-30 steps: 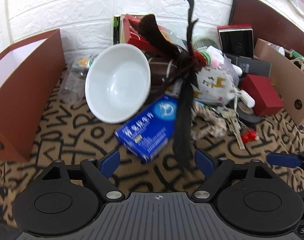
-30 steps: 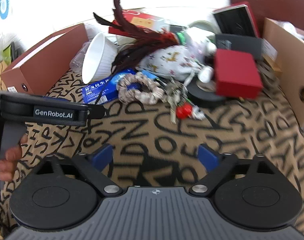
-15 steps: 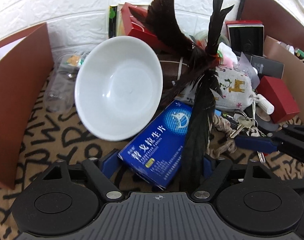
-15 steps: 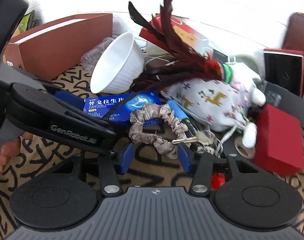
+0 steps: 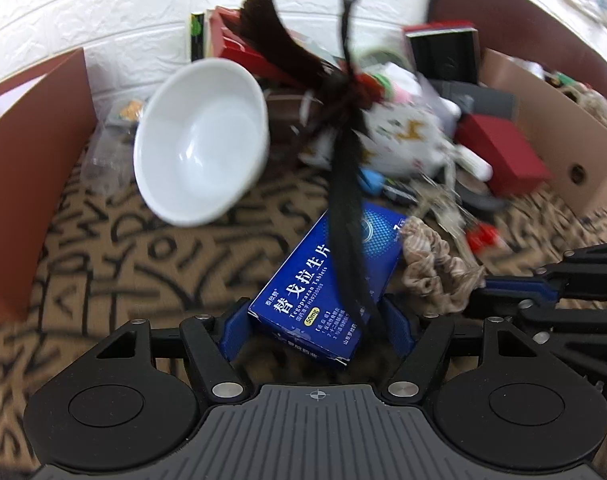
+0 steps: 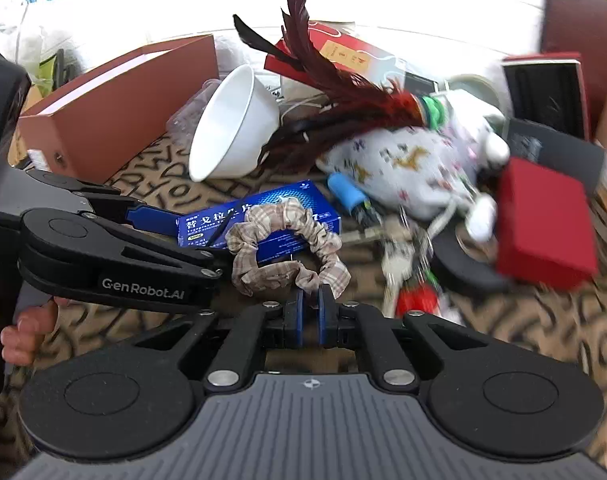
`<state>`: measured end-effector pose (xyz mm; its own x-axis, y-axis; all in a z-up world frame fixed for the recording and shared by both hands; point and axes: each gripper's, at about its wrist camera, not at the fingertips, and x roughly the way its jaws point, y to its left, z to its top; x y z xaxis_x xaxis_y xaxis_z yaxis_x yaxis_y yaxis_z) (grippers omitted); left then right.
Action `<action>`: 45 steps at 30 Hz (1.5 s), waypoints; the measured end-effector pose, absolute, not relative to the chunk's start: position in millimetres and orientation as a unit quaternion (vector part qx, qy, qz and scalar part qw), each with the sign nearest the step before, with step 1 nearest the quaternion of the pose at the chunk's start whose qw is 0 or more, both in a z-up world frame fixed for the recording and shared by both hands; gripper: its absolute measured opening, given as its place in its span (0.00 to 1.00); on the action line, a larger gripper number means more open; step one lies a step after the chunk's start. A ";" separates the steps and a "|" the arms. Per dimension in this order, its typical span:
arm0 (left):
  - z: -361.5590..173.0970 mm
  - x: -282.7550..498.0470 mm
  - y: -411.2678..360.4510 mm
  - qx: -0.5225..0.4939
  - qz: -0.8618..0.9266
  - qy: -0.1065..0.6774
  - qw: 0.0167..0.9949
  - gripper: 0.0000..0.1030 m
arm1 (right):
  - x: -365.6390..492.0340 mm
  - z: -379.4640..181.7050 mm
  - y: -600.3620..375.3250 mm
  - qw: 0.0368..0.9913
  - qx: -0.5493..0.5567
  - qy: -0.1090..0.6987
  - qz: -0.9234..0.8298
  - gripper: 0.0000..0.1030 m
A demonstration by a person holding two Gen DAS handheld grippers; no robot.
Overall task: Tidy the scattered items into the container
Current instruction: 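Grasp the blue medicine box with the left tool while the right tool grasps the plaid scrunchie, then carry the medicine box and scrunchie with both tools over the cardboard box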
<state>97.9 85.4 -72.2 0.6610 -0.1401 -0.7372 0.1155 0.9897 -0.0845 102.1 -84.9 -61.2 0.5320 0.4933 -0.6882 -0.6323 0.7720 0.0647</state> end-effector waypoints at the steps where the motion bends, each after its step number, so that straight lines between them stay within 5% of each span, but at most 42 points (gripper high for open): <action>1: -71.9 87.5 81.8 -0.017 -0.076 0.408 0.910 0.68 | 93.2 -60.3 -92.2 0.870 -0.098 0.362 0.320 0.08; 12: -69.3 1.0 35.7 0.004 -0.129 0.423 0.897 0.69 | 14.1 -52.7 -177.1 0.876 -0.088 0.397 0.260 0.08; 16: -70.0 -7.4 23.6 0.022 -0.114 0.420 0.900 0.79 | -4.8 -53.7 -194.3 0.874 -0.080 0.402 0.262 0.14; 19: -67.9 -4.9 19.7 0.026 -0.115 0.418 0.901 0.83 | -4.8 -52.8 -200.5 0.880 -0.046 0.400 0.254 0.48; 20: -67.3 -4.2 18.2 0.028 -0.119 0.417 0.901 0.86 | -4.4 -51.6 -200.4 0.884 -0.037 0.393 0.252 0.66; 21: -67.7 -2.1 17.3 0.031 -0.121 0.415 0.901 0.86 | -3.3 -50.2 -198.9 0.887 -0.031 0.384 0.255 0.68; 27: -75.4 10.4 10.2 0.045 -0.110 0.421 0.899 0.82 | 9.2 -56.3 -177.3 0.887 -0.057 0.371 0.269 0.64; 29: -74.8 11.8 10.4 0.045 -0.101 0.418 0.902 0.73 | 14.1 -61.1 -173.3 0.883 -0.053 0.378 0.275 0.63; 33: -73.8 18.2 13.8 0.026 -0.084 0.422 0.903 0.79 | 20.2 -69.7 -168.1 0.878 -0.066 0.390 0.268 0.42; 42: -77.6 24.7 4.5 0.041 -0.081 0.416 0.905 0.80 | 26.7 -75.0 -165.6 0.879 -0.067 0.392 0.262 0.46; 45: -78.1 25.6 3.7 0.043 -0.080 0.415 0.905 0.72 | 26.7 -75.6 -166.7 0.885 -0.071 0.386 0.252 0.33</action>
